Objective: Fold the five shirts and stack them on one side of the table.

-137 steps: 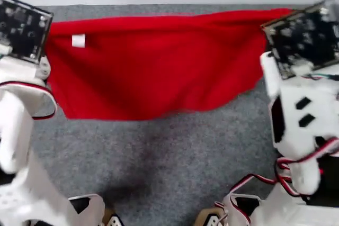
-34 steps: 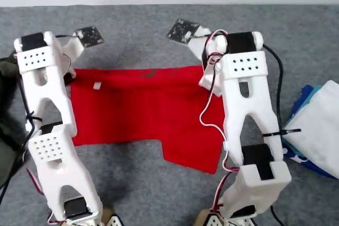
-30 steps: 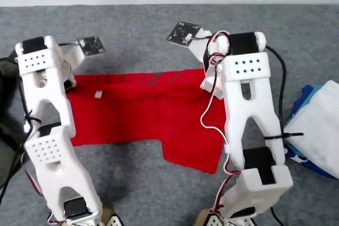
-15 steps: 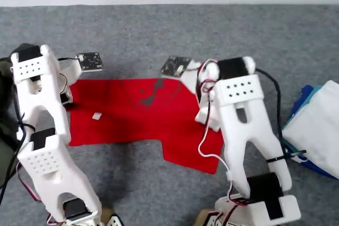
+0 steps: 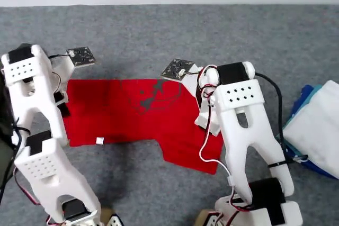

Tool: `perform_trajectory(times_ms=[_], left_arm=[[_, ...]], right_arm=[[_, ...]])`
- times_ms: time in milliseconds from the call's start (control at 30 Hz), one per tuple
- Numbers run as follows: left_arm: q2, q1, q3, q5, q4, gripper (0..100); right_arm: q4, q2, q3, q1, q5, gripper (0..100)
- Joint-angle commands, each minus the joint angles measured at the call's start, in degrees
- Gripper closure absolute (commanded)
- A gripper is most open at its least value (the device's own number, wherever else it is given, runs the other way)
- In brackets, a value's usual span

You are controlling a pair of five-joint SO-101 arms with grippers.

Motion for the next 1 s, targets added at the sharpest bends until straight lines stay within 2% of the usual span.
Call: perform_trajectory(times_ms=[0,133,267,400,467,600,833,967], left_arm=[[-4.57,0.0,-0.22,0.35,1.58,84],[-6.15,0.0,-0.31,-1.32,1.14,86],[-5.1,1.67,-0.04,-1.14,0.35,98],[-4.04,2.73,-0.31,7.21,0.26,99],[-4.04,2.55,-0.31,10.29,0.26,99],[-4.04,1.14,-0.31,10.55,0.35,99],[-4.04,-0.79,-0.31,10.55,0.53,99],[-4.13,-0.7,-0.31,10.55,0.62,99]], right_arm=[[-4.35,0.31,-1.32,0.57,-0.88,72.1],[-13.93,5.76,-1.41,3.03,-0.88,73.2],[-26.42,11.21,-1.41,4.18,-0.88,85.7],[-36.7,17.19,-1.41,4.26,-0.88,99.1],[-39.96,20.62,-1.41,5.05,-0.7,98.0],[-46.29,27.38,-3.43,8.22,-0.62,98.5],[-45.58,42.33,-22.95,11.12,-0.7,98.4],[-34.51,46.11,-34.55,8.48,-0.88,98.0]])
